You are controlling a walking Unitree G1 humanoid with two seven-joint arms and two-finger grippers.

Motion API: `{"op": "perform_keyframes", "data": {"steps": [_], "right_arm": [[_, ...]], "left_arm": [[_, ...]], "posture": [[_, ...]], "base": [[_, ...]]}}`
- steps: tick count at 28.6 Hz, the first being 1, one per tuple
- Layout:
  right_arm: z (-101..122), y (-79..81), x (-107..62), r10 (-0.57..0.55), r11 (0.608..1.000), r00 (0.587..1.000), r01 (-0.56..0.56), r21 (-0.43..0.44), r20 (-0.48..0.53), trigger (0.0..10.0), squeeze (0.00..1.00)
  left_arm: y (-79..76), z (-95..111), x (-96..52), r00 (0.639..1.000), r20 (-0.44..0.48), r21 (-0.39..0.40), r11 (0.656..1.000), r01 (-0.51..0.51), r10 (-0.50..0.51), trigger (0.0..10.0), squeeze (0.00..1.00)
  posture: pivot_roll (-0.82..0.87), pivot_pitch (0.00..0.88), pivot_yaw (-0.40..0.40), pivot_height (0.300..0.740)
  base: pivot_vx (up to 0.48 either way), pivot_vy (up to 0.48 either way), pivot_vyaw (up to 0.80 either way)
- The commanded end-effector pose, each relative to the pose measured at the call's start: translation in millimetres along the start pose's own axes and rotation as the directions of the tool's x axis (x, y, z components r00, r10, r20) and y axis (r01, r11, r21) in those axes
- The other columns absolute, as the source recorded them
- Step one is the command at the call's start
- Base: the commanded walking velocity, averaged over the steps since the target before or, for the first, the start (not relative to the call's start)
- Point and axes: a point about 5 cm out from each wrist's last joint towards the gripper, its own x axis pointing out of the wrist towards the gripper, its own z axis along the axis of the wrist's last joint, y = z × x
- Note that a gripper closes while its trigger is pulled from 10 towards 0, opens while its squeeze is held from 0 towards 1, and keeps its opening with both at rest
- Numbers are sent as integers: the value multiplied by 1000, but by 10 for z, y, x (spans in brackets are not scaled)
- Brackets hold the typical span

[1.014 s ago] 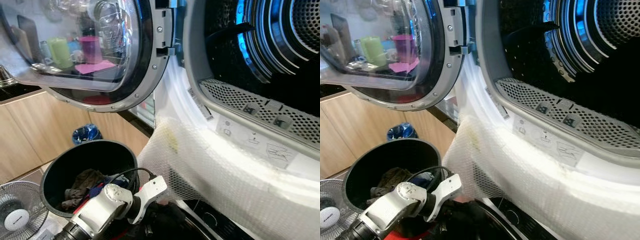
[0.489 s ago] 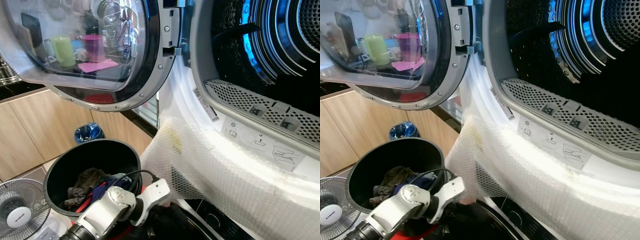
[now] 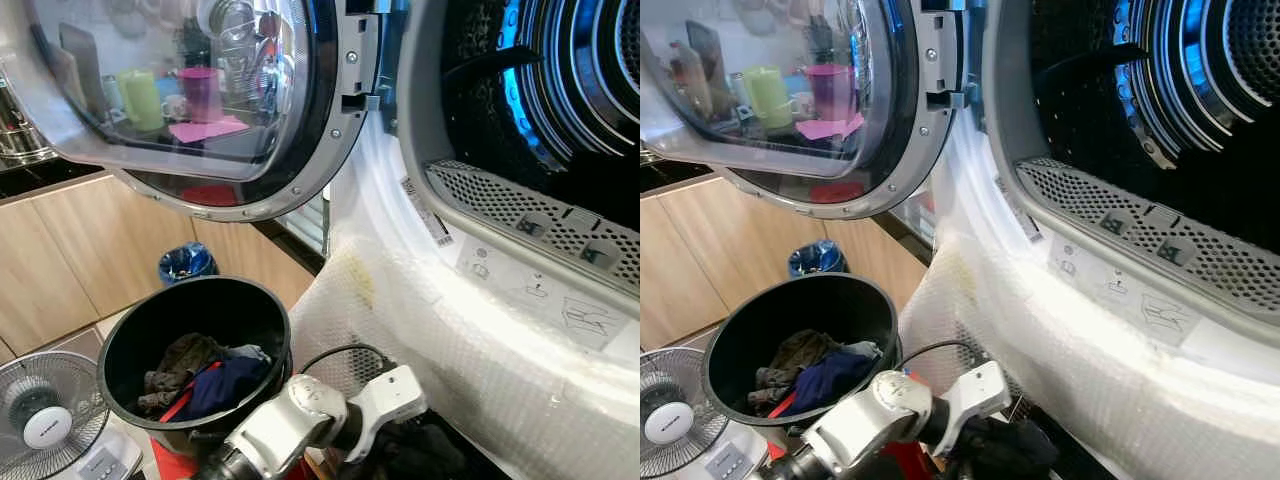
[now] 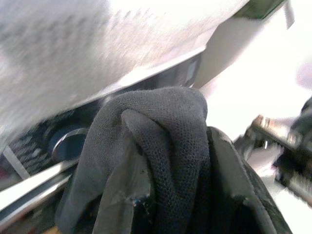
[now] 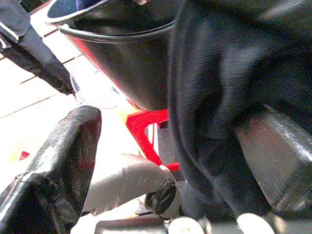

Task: Clothes washing

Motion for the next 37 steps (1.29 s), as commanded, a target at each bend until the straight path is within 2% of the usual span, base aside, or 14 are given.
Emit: {"op": "perform_keyframes", "data": {"steps": [1, 5, 6, 8, 15, 20, 21, 27, 33, 34, 35, 36, 37], "right_arm": [[41, 26, 12, -2, 1000, 1000, 1, 9, 2, 10000, 0], [46, -51, 76, -112, 994, 994, 112, -9, 3, 10000, 0], [20, -145, 98, -198, 980, 980, 198, -4, -7, 10000, 0], [-22, -250, 120, -292, 956, 956, 292, 9, -27, 10000, 0], [-47, -291, 132, -360, 933, 933, 360, 24, -10, 10000, 0], [-58, -393, 133, -476, 879, 879, 475, 44, 32, 10000, 0], [-66, -442, 132, -522, 852, 852, 520, 61, 45, 10000, 0], [-69, -456, 157, -542, 838, 836, 530, 126, 89, 10000, 0], [-144, -415, 200, -513, 854, 852, 496, 158, 103, 10000, 0], [-150, -411, 209, -508, 857, 855, 490, 161, 105, 3137, 0], [-156, -409, 216, -504, 859, 857, 486, 162, 106, 3137, 0], [-152, -402, 226, -495, 865, 861, 475, 162, 113, 0, 0], [-149, -401, 233, -491, 867, 863, 470, 164, 121, 0, 0]], "left_arm": [[24, 120, 15, 999, 33, 26, 1000, -8, 7, 0, 0], [-13, 229, 101, 998, 66, 20, 1000, 15, -16, 0, 0], [-21, 252, 113, 997, 72, 22, 1000, 19, -20, 0, 0], [-33, 283, 132, 996, 83, 17, 999, 28, -30, 0, 0], [-31, 326, 101, 995, 94, 12, 999, 36, -37, 0, 0], [-33, 353, 88, 994, 100, 10, 999, 46, -46, 0, 0], [-45, 358, 91, 994, 97, 14, 998, 56, -57, 0, 0], [-90, 392, 106, 991, 92, 25, 996, 91, -93, 0, 0], [-258, 373, 68, 973, 56, 50, 974, 219, -222, 0, 0], [-276, 358, 54, 971, 44, 50, 971, 232, -234, 0, 0], [-286, 347, 45, 970, 36, 50, 970, 239, -241, 0, 0], [-285, 335, 34, 970, 28, 50, 969, 240, -242, 0, 0], [-281, 324, 24, 971, 19, 48, 970, 238, -239, 0, 0]], "posture": [[155, 0, -2, 740], [150, 0, -4, 740], [150, 0, -4, 740], [151, 0, -5, 740], [160, 0, -4, 740], [165, 0, -3, 740], [165, 0, -3, 740], [169, 0, 5, 740], [171, 0, 12, 740], [176, 0, 15, 740], [176, 0, 15, 740], [179, 0, 19, 740], [179, 0, 19, 740]], "base": [[0, 0, 0], [0, 0, 0], [0, 0, 0], [0, 0, 0], [0, 0, 0], [0, 0, 0], [0, 0, 0], [0, 0, 0], [0, 0, 0], [0, 0, 0], [0, 0, 0], [0, 0, 0], [0, 0, 0]]}}
